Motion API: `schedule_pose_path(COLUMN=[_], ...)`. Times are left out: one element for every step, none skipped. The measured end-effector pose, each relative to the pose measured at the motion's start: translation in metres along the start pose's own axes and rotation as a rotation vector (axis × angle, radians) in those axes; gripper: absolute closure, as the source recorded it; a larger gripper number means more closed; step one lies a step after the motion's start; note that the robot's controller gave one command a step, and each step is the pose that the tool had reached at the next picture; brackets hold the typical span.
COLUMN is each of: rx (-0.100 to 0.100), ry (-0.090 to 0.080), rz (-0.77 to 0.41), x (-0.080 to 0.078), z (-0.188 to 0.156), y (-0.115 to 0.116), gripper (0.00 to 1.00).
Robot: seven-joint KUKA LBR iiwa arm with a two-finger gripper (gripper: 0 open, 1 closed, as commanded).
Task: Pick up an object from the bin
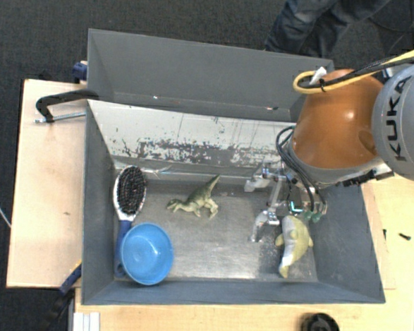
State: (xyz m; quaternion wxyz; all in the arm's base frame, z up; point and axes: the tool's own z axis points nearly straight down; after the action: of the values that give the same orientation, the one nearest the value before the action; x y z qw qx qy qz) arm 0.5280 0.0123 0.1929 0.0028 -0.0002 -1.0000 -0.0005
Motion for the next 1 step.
schedule_pose_path(rx=[0.0], ry=[-0.001], rz=[-0.58], x=[0.0054], z=[0.0968], y=[0.0579], gripper=[0.0])
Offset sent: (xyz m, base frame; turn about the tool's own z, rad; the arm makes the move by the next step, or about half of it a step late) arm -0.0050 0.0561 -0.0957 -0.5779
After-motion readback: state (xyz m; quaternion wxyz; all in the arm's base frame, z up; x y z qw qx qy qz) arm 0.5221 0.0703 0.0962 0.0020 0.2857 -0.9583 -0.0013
